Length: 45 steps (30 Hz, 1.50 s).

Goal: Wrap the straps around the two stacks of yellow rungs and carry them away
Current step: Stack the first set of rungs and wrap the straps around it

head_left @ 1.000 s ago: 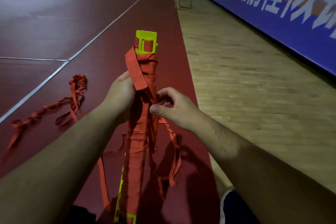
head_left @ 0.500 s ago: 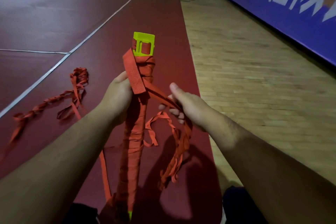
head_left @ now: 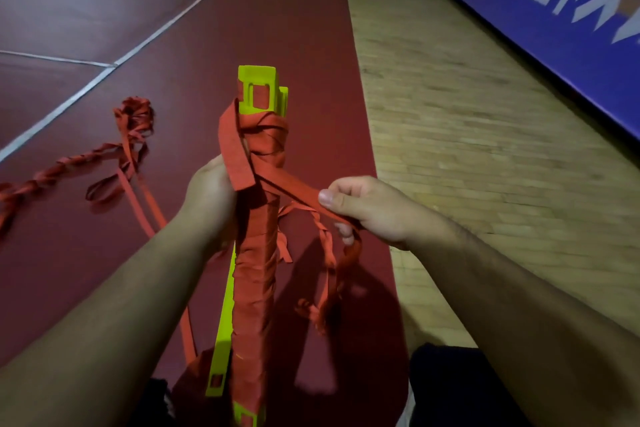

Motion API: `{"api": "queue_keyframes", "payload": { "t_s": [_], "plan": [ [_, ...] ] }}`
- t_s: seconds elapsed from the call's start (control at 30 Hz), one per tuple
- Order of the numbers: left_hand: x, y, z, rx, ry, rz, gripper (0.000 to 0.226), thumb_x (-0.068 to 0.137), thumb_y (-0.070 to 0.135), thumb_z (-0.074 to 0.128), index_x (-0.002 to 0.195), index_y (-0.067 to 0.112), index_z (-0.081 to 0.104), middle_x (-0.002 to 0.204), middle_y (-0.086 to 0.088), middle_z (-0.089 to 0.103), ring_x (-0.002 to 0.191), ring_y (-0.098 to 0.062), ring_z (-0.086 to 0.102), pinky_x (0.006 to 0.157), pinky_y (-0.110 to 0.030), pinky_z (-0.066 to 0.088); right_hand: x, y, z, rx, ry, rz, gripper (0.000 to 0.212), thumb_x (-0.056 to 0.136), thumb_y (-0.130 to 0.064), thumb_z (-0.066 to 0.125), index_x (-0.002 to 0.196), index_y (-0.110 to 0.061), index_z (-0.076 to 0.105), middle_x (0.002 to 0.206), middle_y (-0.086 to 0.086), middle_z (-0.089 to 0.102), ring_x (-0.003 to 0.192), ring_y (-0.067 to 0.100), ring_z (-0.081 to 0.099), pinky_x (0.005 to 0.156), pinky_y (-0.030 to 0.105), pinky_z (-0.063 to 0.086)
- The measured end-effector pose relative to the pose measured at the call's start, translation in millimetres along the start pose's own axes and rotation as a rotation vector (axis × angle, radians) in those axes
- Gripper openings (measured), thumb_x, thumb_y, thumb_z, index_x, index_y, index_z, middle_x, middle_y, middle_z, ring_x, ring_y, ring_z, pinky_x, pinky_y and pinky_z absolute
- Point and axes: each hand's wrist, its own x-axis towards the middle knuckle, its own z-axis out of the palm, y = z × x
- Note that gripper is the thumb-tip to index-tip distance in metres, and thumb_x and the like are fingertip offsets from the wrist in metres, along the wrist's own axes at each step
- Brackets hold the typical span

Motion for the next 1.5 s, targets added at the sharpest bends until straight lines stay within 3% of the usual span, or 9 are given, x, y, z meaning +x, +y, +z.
{"api": "queue_keyframes", "payload": {
  "t_s": [0.13,0.37,0.57,0.83,0.93,1.03,1.2,1.4,1.5],
  "plan": [
    [1,-4,-4,-0.218,0.009,-0.131,0.029,0.081,0.046,0.07,0.072,0.02,0.08,0.077,-0.001,0.072,0.071,-0.017,0.066,0.069,-0.029,0.055,7,24,14,-0.015,-0.016,0.071,0.025,0.098,-0.03,0.059,0.077,-0.017,0.057,0.064,0.002,0.056,0.058,0.016,0.05,0.058,0.028,0.039],
    [-6,1,6,-0.22,-0.107,-0.063,0.064,0.103,0.03,0.047,0.044,0.017,0.07,0.048,0.002,0.062,0.044,-0.009,0.059,0.048,-0.018,0.048,16,45,33,0.057,-0.02,0.1,0.033,0.086,-0.045,0.07,0.073,-0.018,0.057,0.069,0.011,0.048,0.057,0.017,0.043,0.05,0.029,0.033],
    [-3,-3,12,-0.162,-0.283,-0.093,0.074,0.06,0.086,0.065,0.093,0.02,0.059,0.08,-0.009,0.049,0.071,-0.022,0.048,0.075,-0.037,0.047,15,57,49,0.242,-0.037,0.073,0.044,0.084,-0.047,0.06,0.087,-0.004,0.057,0.063,0.003,0.061,0.045,0.015,0.038,0.037,0.018,0.027],
    [9,-6,8,-0.147,-0.447,0.072,0.073,0.046,0.068,0.086,0.082,0.009,0.063,0.067,-0.009,0.064,0.061,-0.023,0.062,0.058,-0.029,0.052,14,57,52,0.12,-0.061,0.02,0.037,0.09,-0.05,0.06,0.058,-0.033,0.062,0.045,-0.006,0.04,0.035,0.003,0.034,0.039,0.017,0.028],
    [12,-7,4,-0.212,-0.454,0.026,0.073,0.05,0.068,0.084,0.093,0.01,0.07,0.08,-0.009,0.069,0.074,-0.021,0.068,0.069,-0.033,0.058,17,54,45,-0.003,-0.035,-0.1,0.04,0.1,-0.026,0.057,0.062,-0.019,0.066,0.052,-0.004,0.063,0.046,0.002,0.053,0.051,0.018,0.043],
    [14,-9,2,-0.22,-0.424,-0.039,0.069,0.053,0.066,0.085,0.1,0.017,0.076,0.086,-0.007,0.069,0.074,-0.021,0.067,0.073,-0.037,0.059,21,59,32,-0.093,0.131,-0.182,0.037,0.091,-0.036,0.058,0.064,-0.014,0.069,0.057,-0.002,0.065,0.05,0.003,0.053,0.054,0.021,0.041],
    [14,-13,4,-0.143,-0.242,-0.105,0.059,0.09,0.059,0.045,0.117,0.012,0.067,0.094,-0.018,0.07,0.08,-0.032,0.071,0.075,-0.043,0.059,18,64,14,-0.102,0.137,-0.181,0.038,0.095,-0.033,0.059,0.067,-0.009,0.068,0.051,-0.002,0.057,0.046,0.002,0.047,0.048,0.015,0.035],
    [13,-18,19,-0.125,-0.179,-0.109,0.074,0.085,0.065,0.044,0.124,0.006,0.064,0.094,-0.026,0.063,0.07,-0.035,0.065,0.063,-0.039,0.056,23,75,31,-0.19,0.123,-0.085,0.045,0.096,-0.039,0.061,0.068,-0.004,0.062,0.05,-0.011,0.05,0.046,0.0,0.042,0.051,0.022,0.032],
    [12,-15,25,-0.136,-0.245,-0.148,0.079,0.084,0.078,0.029,0.101,0.016,0.073,0.081,-0.015,0.063,0.062,-0.029,0.061,0.057,-0.033,0.052,20,78,48,-0.099,0.097,-0.056,0.048,0.09,-0.053,0.051,0.066,-0.011,0.047,0.052,-0.007,0.042,0.044,0.0,0.037,0.048,0.026,0.033]
  ]
}}
